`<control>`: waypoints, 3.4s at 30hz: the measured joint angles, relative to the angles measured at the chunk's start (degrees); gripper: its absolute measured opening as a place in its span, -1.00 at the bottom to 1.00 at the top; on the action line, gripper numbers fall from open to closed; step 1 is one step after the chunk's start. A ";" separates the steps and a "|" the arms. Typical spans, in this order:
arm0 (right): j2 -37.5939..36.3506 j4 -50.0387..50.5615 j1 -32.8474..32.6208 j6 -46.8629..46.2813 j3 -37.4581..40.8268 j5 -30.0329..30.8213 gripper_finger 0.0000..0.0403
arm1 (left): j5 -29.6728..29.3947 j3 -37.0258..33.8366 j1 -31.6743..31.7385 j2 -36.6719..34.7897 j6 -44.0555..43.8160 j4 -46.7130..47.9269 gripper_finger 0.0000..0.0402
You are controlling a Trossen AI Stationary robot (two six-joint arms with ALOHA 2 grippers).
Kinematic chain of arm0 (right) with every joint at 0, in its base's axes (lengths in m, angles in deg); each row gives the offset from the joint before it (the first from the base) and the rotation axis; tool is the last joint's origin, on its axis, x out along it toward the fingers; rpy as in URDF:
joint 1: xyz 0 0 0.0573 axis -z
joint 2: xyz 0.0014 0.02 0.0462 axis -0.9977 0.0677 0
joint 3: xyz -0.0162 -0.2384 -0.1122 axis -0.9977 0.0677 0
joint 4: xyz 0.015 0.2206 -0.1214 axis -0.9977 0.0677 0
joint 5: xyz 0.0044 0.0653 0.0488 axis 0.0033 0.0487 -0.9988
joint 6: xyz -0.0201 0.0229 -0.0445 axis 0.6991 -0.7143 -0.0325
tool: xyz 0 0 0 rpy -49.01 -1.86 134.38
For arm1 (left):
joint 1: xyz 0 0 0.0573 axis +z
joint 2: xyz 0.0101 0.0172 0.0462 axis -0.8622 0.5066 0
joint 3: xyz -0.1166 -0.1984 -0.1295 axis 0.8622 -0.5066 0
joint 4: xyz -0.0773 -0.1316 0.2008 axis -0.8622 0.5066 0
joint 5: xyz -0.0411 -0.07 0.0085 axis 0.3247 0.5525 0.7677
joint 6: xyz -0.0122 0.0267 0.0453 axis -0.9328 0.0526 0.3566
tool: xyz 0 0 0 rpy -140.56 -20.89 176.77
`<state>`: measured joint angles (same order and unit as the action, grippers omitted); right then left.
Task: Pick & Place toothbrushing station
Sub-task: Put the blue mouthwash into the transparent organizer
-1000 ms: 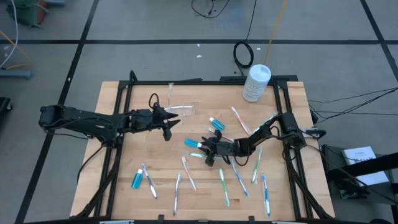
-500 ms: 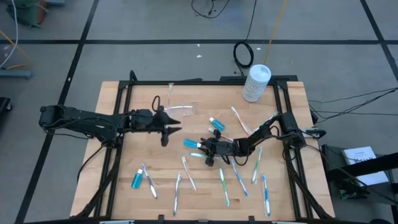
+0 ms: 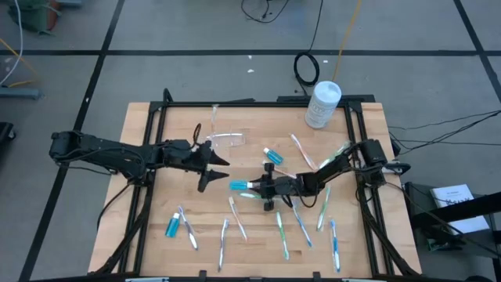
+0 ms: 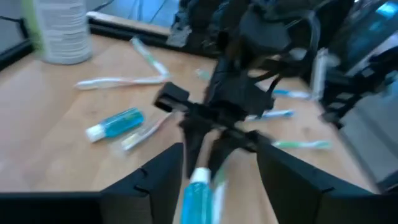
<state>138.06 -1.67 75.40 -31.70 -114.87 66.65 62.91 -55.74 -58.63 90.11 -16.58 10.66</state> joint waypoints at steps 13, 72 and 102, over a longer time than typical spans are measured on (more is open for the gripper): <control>-5.86 1.26 -0.77 40.29 -0.04 -0.40 -0.54 | 8.27 22.19 0.04 17.34 -2.04 24.87 0.21; -5.87 0.51 -4.69 47.53 -0.07 13.96 -0.38 | 12.90 46.93 1.98 42.45 13.67 53.50 -0.49; -5.89 3.46 -2.04 34.13 -0.07 28.06 -0.38 | -10.98 24.80 19.05 10.32 18.46 24.82 -0.49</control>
<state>132.17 1.79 73.36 2.43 -114.93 94.71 51.93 -30.94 -39.58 100.43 1.88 35.48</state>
